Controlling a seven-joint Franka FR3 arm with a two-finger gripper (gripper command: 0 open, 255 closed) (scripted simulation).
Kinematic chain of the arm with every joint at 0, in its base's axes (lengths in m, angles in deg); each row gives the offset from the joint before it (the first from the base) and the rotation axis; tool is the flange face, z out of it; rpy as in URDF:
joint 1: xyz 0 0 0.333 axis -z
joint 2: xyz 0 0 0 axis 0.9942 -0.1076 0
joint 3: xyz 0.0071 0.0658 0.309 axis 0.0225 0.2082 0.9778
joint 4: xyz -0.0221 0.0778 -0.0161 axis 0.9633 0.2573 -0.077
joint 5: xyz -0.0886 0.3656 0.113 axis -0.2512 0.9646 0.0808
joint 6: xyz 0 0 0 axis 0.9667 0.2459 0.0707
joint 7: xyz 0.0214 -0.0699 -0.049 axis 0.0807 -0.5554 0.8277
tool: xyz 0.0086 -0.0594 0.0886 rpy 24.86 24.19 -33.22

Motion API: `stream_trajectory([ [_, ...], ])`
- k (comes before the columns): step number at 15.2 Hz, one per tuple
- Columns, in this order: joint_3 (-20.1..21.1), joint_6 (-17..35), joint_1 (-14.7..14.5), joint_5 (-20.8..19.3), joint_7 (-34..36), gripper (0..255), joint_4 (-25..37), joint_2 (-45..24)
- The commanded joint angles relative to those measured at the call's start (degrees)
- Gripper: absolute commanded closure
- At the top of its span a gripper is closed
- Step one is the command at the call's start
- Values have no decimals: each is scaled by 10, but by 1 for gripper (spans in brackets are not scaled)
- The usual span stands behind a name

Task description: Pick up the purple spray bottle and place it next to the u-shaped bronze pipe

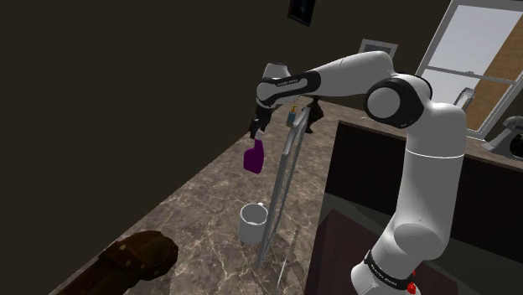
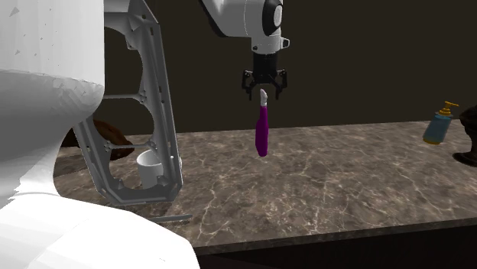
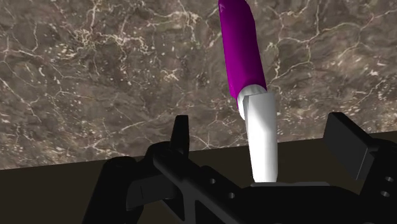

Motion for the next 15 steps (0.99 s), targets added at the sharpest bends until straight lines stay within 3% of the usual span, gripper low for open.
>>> stream_trajectory([
  [1,0,0,0,0,0,0,0,0],
  [2,0,0,0,0,0,255,0,0],
  [11,0,0,0,0,0,255,0,0],
  [15,-1,-27,0,-2,2,255,19,8],
])
